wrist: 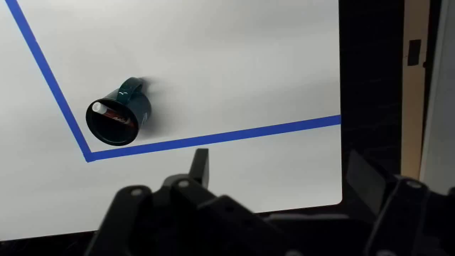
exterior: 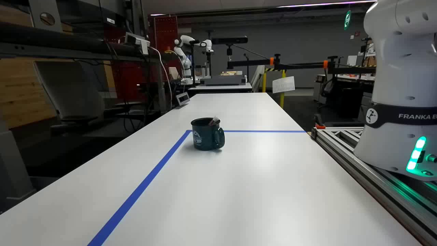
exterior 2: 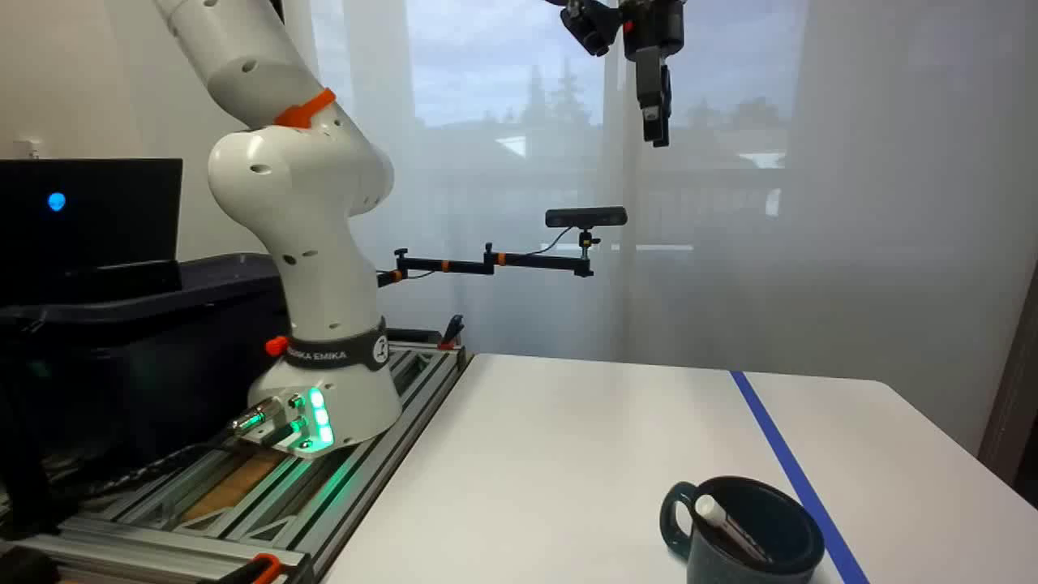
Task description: Remove the marker from the cup and put it on the table inside the blue border
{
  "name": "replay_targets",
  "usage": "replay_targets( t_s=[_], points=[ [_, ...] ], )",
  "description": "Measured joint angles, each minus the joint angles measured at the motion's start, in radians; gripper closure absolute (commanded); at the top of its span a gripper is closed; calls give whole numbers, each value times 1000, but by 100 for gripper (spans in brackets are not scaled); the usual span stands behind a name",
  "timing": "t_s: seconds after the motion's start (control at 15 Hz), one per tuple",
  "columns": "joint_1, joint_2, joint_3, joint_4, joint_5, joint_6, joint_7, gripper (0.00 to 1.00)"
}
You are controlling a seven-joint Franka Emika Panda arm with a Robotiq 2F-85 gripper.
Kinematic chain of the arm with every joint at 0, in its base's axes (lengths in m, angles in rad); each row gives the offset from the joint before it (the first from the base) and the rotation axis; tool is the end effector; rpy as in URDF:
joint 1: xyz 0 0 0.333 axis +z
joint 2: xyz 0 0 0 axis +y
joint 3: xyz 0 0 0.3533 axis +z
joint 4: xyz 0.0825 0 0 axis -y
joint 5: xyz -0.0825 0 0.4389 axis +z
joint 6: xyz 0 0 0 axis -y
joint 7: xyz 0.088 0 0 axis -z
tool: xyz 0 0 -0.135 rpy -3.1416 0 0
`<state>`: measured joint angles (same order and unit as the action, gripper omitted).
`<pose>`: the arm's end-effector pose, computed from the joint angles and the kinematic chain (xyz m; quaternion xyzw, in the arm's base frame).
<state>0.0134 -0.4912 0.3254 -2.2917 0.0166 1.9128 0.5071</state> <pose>0.4291 0.1667 0.5270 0.9916 -0.1008 0.0681 0.0444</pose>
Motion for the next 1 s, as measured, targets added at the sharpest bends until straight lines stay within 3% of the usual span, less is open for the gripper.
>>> replay_targets(
  t_s=[0.6, 1.0],
  points=[
    [5, 7, -23, -2, 8, -3, -1, 0],
    [-18, 76, -235, -56, 113, -68, -112, 0]
  ],
)
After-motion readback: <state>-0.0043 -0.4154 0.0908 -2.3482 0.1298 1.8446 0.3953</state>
